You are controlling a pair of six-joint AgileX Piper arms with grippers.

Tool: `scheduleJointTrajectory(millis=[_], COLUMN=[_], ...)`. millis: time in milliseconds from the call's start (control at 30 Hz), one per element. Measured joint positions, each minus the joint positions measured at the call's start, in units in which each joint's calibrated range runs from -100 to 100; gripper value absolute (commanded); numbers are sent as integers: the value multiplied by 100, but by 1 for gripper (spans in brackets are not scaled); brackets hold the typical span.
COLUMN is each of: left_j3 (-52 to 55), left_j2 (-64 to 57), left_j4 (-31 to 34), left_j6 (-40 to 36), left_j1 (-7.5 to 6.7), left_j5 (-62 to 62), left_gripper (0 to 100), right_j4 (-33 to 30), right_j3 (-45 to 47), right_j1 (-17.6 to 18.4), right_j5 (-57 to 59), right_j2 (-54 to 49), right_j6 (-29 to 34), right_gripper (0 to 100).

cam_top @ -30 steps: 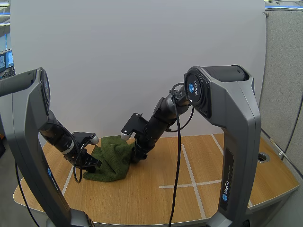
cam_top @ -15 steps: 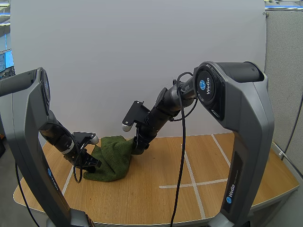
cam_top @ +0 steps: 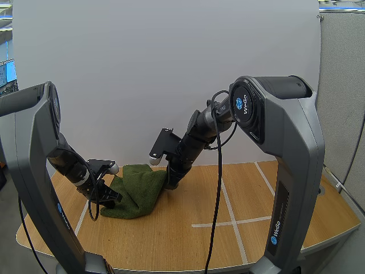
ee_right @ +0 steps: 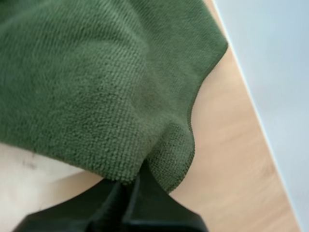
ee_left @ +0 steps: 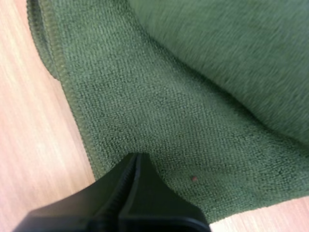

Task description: Fold the towel

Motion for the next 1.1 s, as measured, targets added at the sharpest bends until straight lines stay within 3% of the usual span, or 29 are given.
scheduleJointTrajectory(millis=[167, 400, 467, 700, 767, 867, 900, 1100], left_j3=[0, -271, -492, -630, -630, -630, -630, -634], left_j2=[0, 41, 115, 145, 145, 145, 145, 145], left_j4=[0, 146, 262, 380, 380, 380, 380, 429], left_j6=[0, 10, 1, 1, 1, 1, 1, 1], left_j1=[0, 15, 31, 31, 31, 31, 31, 31], left_j5=[0, 354, 630, 831, 852, 856, 856, 856], left_gripper=[0, 0, 0, 0, 0, 0, 0, 0], right_j4=[-102, -572, -774, -1189, -1215, -1238, -1262, -1597], right_j3=[0, 0, 0, 409, 449, 473, 473, 473], right_j1=[-40, -405, -514, -528, -528, -528, -528, -534], right_j5=[110, 1265, 2252, 2912, 2935, 2935, 2935, 2916], right_j2=[0, -59, -131, -159, -159, -159, -159, -507], right_j6=[66, 198, 198, 207, 217, 387, 501, 957], right_gripper=[0, 0, 0, 0, 26, 90, 100, 100])
